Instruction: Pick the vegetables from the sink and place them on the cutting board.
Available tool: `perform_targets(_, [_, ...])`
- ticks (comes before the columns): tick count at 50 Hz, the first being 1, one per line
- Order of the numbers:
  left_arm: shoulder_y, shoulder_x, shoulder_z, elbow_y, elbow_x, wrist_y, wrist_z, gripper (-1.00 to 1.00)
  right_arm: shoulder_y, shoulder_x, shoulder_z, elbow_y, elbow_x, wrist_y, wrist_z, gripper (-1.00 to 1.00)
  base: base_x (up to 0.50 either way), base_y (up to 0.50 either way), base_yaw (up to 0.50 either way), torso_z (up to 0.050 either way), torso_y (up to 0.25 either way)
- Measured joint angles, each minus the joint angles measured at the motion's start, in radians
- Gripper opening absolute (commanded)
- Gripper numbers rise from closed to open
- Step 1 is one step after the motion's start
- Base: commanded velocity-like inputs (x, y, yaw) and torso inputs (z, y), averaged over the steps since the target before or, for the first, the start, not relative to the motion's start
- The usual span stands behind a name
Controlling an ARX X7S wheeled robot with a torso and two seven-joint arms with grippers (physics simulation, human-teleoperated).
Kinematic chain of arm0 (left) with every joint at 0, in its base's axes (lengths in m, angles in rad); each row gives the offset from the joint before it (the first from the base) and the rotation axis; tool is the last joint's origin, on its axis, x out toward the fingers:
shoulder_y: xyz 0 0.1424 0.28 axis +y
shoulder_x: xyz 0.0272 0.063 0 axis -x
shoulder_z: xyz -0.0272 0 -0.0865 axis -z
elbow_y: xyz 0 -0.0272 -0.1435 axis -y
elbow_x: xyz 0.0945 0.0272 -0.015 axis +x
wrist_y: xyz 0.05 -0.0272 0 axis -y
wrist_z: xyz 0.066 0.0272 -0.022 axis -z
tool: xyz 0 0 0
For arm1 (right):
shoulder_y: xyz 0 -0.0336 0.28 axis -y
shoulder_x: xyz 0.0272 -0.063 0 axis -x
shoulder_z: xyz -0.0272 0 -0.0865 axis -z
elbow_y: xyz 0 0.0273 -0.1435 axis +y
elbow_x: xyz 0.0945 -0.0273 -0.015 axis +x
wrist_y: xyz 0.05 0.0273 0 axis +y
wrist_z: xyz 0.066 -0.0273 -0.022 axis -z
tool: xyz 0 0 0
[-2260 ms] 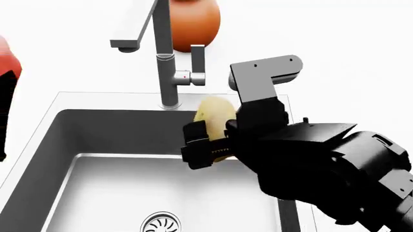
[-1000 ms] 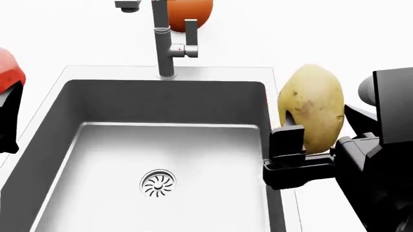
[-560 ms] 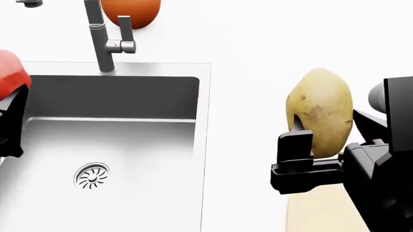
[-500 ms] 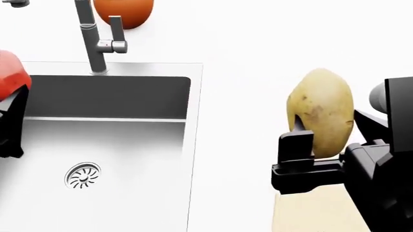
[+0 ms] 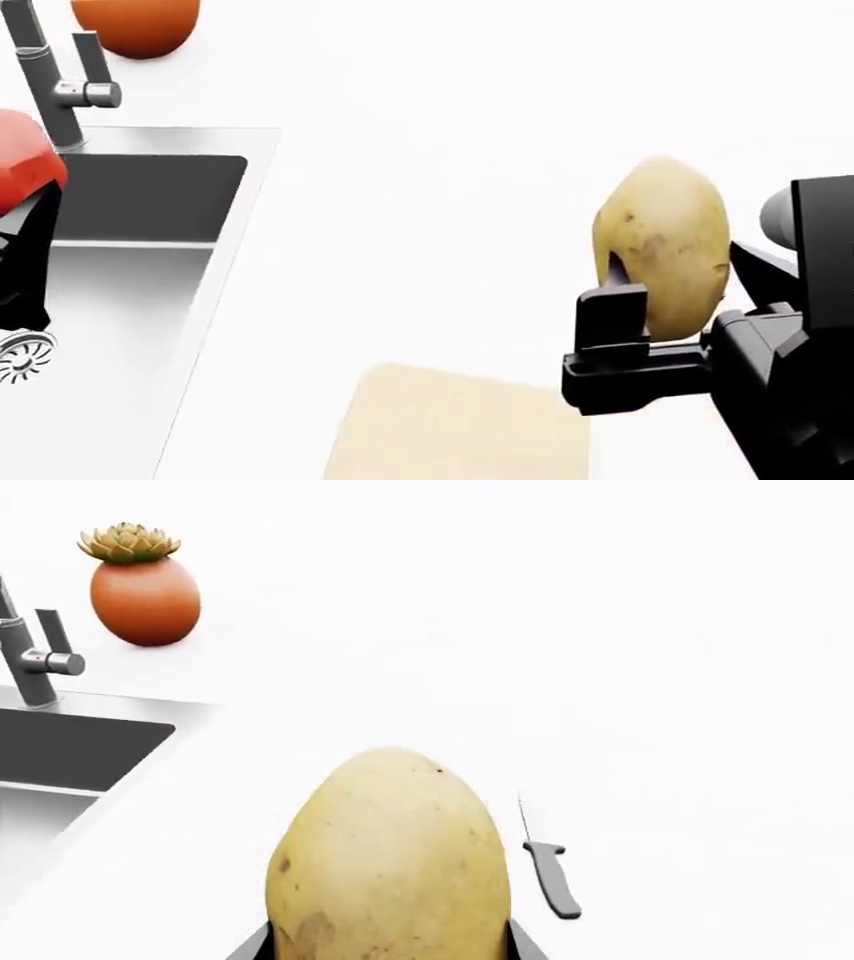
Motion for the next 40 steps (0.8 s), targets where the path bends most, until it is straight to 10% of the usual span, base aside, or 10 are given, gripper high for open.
perform_targets(25, [0.001, -0.006, 0.003, -0.001, -0.014, 0.003, -0.01, -1.0, -0.018, -0.034, -0.016, 0.019, 0.003, 0.021, -0.003, -1.0, -0.28, -0.11, 0.0, 0.0, 0.0])
perform_targets(40, [-0.001, 0.001, 0.021, -0.008, -0.016, 0.01, -0.019, -1.0, 0.164, -0.29, -0.057, 0.357, 0.186, 0.282, -0.096, -1.0, 0.0, 0.0, 0.0, 0.0, 0.0])
